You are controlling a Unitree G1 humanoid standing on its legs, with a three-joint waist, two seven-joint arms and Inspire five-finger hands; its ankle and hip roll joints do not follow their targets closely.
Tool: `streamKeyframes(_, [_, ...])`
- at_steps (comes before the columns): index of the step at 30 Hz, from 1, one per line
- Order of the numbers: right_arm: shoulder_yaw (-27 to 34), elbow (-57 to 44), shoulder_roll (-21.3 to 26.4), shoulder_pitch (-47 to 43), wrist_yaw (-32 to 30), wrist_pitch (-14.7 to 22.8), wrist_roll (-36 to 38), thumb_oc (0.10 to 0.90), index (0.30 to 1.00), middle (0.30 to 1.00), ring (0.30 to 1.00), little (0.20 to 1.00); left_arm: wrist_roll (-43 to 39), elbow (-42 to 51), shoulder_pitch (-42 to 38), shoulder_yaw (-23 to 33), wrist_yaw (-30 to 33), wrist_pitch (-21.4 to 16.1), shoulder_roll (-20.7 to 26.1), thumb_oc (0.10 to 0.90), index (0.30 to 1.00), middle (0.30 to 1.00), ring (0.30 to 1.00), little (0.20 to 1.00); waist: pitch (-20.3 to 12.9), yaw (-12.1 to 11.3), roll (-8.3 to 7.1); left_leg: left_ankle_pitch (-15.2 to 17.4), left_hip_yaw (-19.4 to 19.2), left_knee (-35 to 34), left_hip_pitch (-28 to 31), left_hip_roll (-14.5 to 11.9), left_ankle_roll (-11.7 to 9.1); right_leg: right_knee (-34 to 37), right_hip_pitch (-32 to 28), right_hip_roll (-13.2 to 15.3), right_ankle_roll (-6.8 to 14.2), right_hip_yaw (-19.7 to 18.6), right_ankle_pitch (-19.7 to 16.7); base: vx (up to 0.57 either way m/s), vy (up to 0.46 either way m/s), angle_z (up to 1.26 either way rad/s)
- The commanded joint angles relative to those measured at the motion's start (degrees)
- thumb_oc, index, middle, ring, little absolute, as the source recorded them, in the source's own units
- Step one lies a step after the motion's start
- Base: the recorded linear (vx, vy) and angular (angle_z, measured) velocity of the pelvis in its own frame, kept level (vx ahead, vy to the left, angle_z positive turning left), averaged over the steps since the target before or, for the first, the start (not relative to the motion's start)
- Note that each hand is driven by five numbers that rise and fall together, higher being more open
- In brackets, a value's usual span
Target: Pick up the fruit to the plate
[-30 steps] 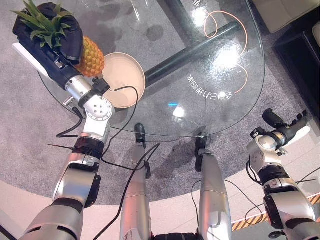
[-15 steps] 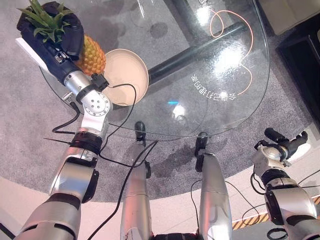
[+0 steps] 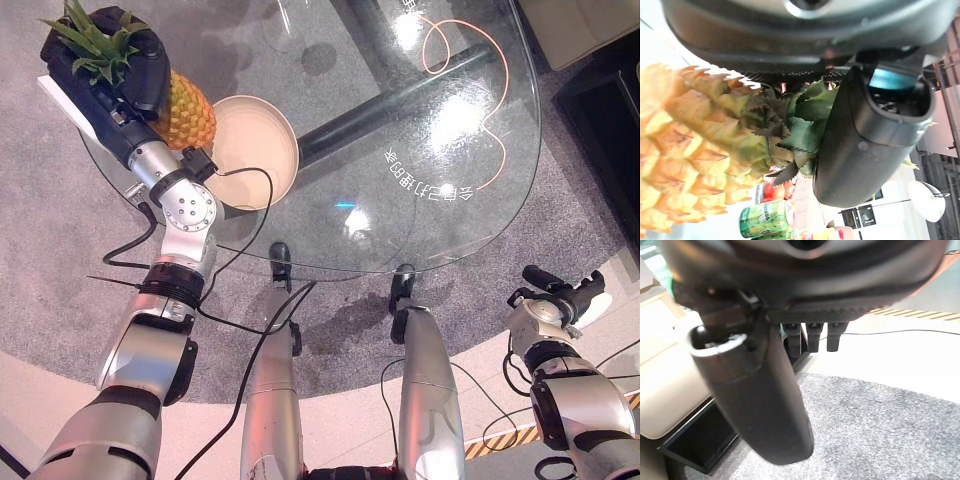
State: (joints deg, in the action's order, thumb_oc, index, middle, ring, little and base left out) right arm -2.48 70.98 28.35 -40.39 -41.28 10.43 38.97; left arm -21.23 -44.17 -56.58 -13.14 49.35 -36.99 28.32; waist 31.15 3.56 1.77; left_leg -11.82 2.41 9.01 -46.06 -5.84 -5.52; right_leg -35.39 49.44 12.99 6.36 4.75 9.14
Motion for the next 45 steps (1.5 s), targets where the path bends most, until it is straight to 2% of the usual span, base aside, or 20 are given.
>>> streamKeyframes(1, [1.1, 0.9, 3.6, 1.3, -2.0, 1.0, 1.0, 0.8, 0.9, 0.9, 0.9, 0.9, 0.6, -0.7, -10.5, 0.4, -0.8, -6.5, 4.8, 0.1, 0.3, 0.3, 0.3, 0.2, -1.4, -0.5, -2.99, 11.8, -2.9, 10.8, 0.8, -0.8, 2.2, 14.2, -4.3, -1.3, -0.5, -1.0, -9.8, 0.0, 0.0, 0.0])
streamKeyframes(25, [0.5, 1.2, 2.7, 0.0, -2.2, 1.6, 0.2, 0.8, 0.9, 0.9, 0.9, 0.9, -4.3, -4.4, -12.9, -2.1, -7.4, -7.1, 3.0, 0.1, 0.3, 0.3, 0.3, 0.2, -1.4, 0.4, -3.52, 11.8, -3.3, 10.7, 0.3, -1.0, 2.1, 14.4, -3.5, -1.8, -0.3, -1.4, -10.1, 0.0, 0.0, 0.0])
streamKeyframes(45, [-0.3, 1.3, 2.3, -1.4, -2.1, 1.5, 0.2, 0.8, 0.9, 0.9, 0.9, 0.9, -6.8, -7.8, -14.5, -4.3, -12.8, -6.1, 2.3, 0.1, 0.3, 0.3, 0.3, 0.2, -1.4, 0.9, -4.03, 12.0, -3.5, 10.6, -0.1, -0.9, 2.1, 15.0, -3.2, -2.1, -0.2, -1.5, -10.6, 0.0, 0.0, 0.0])
